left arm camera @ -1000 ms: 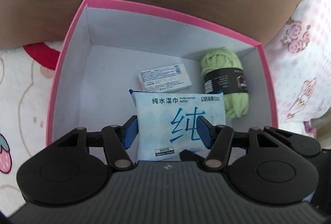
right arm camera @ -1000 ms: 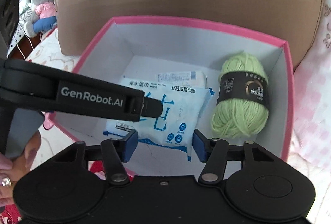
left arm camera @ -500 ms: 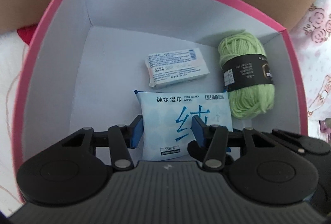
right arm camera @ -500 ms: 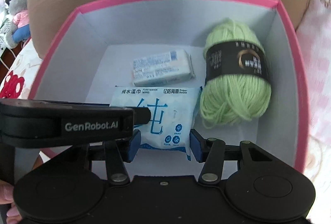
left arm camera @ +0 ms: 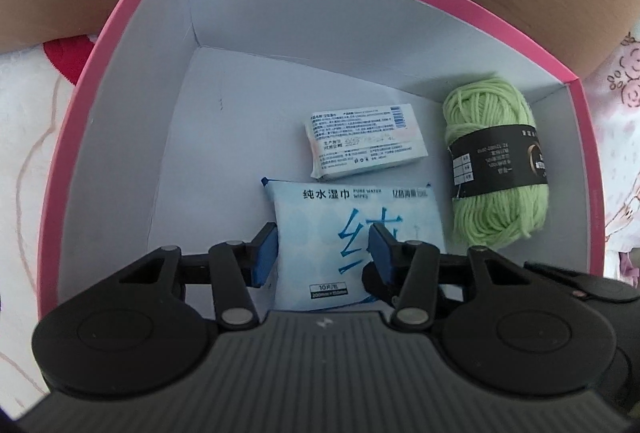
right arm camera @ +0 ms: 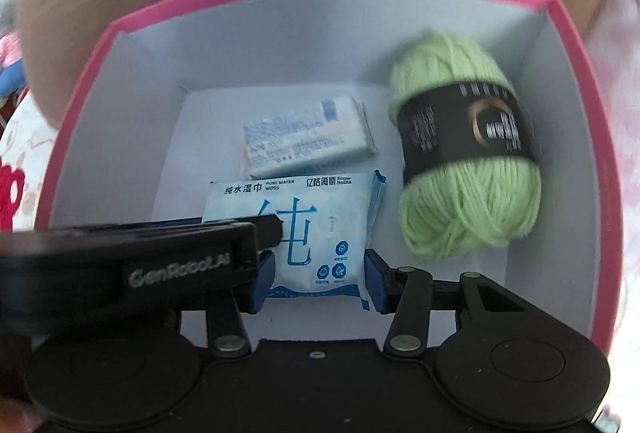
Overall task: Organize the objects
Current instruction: 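Lower the wipes pack into the pink box beside the yarn, then open the left tool to release the wipes pack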
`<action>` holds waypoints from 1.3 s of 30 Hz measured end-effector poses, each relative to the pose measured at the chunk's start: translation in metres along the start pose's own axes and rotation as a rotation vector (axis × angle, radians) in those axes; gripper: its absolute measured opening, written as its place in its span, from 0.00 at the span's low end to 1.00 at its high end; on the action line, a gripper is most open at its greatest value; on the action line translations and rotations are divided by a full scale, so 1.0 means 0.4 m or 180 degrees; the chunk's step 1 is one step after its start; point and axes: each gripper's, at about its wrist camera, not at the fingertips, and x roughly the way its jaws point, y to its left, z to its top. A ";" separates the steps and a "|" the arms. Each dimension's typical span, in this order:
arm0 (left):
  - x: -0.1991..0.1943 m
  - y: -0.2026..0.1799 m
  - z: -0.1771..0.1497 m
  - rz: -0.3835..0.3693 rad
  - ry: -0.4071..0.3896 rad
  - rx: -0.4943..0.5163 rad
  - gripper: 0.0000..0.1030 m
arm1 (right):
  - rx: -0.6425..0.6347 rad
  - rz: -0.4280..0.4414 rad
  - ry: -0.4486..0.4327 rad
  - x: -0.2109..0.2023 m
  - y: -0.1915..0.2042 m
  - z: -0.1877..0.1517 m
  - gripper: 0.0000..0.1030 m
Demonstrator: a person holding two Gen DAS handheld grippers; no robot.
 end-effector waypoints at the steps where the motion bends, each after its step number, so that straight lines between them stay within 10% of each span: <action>1: -0.003 -0.002 0.001 0.0022 -0.0024 0.0024 0.46 | 0.0032 0.0009 -0.0019 -0.001 -0.002 -0.001 0.51; 28: 0.025 -0.030 0.100 0.0205 0.0180 0.0051 0.42 | 0.0179 -0.0086 -0.0087 -0.002 -0.052 0.075 0.49; 39: -0.073 -0.004 0.072 0.0053 -0.0256 0.0043 0.50 | -0.0362 0.0091 -0.0595 -0.119 -0.049 0.007 0.61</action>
